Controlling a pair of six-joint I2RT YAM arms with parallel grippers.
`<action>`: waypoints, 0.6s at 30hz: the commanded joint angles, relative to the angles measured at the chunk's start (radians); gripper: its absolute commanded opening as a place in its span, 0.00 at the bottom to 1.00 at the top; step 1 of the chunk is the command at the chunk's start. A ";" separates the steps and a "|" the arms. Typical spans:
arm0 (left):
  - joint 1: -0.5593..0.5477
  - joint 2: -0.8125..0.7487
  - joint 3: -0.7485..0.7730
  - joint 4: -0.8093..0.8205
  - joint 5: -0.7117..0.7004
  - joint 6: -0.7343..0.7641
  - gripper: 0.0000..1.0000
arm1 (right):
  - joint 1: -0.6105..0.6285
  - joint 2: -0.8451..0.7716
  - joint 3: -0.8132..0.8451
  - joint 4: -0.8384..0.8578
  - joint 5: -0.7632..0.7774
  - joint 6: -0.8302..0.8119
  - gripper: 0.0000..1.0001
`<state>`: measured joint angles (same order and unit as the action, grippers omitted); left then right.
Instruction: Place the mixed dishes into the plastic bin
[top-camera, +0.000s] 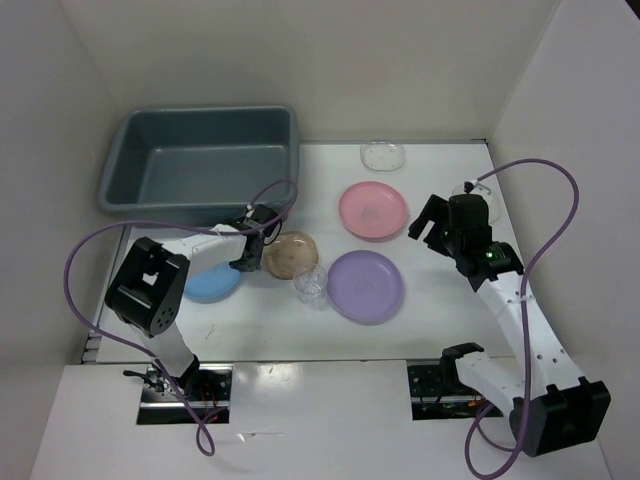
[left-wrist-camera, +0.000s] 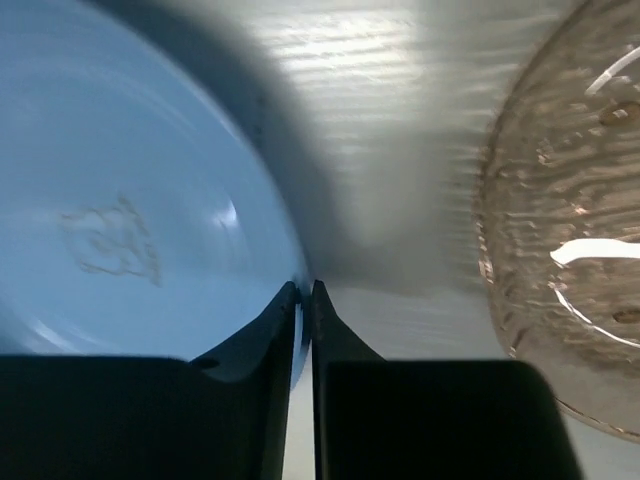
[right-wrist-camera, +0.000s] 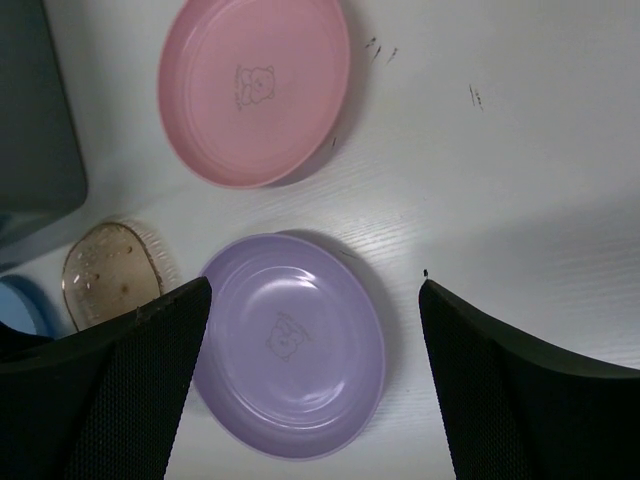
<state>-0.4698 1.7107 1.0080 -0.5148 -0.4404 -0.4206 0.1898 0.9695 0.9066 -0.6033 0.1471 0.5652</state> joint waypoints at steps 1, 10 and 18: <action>0.000 0.013 0.026 -0.002 -0.035 -0.017 0.00 | -0.007 -0.041 -0.008 0.004 0.029 0.016 0.89; -0.029 -0.110 0.046 -0.114 0.027 -0.084 0.00 | -0.016 -0.032 -0.008 0.004 0.039 0.016 0.89; -0.205 -0.278 0.170 -0.286 0.207 -0.194 0.00 | -0.016 -0.005 -0.017 0.013 0.028 0.007 0.89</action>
<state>-0.6075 1.5093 1.0805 -0.7166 -0.3370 -0.5537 0.1802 0.9588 0.9062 -0.6037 0.1677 0.5758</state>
